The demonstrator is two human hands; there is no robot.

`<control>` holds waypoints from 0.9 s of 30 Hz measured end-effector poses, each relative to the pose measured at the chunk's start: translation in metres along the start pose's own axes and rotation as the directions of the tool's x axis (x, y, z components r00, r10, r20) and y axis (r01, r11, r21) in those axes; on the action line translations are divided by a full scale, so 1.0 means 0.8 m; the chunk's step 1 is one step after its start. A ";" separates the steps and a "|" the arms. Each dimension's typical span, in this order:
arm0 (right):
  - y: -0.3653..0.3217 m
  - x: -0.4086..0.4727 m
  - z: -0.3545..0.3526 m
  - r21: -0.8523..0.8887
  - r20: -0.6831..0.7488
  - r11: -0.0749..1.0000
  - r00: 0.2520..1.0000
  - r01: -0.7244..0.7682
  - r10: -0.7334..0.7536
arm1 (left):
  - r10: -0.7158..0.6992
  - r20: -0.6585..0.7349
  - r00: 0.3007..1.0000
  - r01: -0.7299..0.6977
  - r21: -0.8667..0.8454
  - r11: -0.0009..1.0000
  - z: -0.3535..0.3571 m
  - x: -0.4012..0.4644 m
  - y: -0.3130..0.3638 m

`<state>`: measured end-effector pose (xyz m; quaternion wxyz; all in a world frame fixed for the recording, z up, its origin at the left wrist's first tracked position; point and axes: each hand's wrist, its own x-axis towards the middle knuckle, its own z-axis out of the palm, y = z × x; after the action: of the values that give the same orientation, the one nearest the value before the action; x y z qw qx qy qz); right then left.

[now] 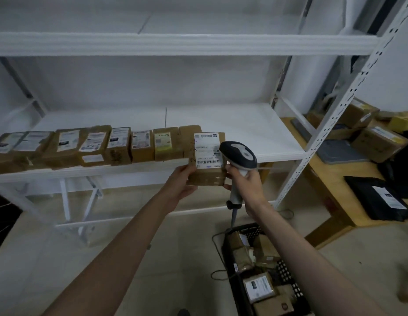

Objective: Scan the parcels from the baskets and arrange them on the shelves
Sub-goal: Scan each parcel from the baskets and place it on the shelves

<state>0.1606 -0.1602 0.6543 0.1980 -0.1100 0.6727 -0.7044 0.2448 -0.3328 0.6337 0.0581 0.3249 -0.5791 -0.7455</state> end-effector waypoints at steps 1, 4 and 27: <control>0.001 0.013 0.000 0.004 -0.021 1.000 1.000 -0.007 0.008 | 0.000 0.020 1.000 -0.001 0.022 1.000 0.004 0.014 0.004; 0.001 0.054 -0.005 0.030 -0.070 0.999 0.997 -0.020 0.022 | -0.005 0.043 0.999 0.003 0.063 0.998 0.015 0.054 0.017; 0.067 0.419 -0.050 -0.065 -0.027 0.974 0.976 -0.217 0.216 | 0.034 -0.170 0.985 0.051 0.470 0.881 0.098 0.378 0.059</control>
<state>-0.1495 -0.2682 0.5609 0.2630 -0.0358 0.7062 -0.6564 -0.0485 -0.4233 0.5596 0.0242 0.3954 -0.7346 -0.5508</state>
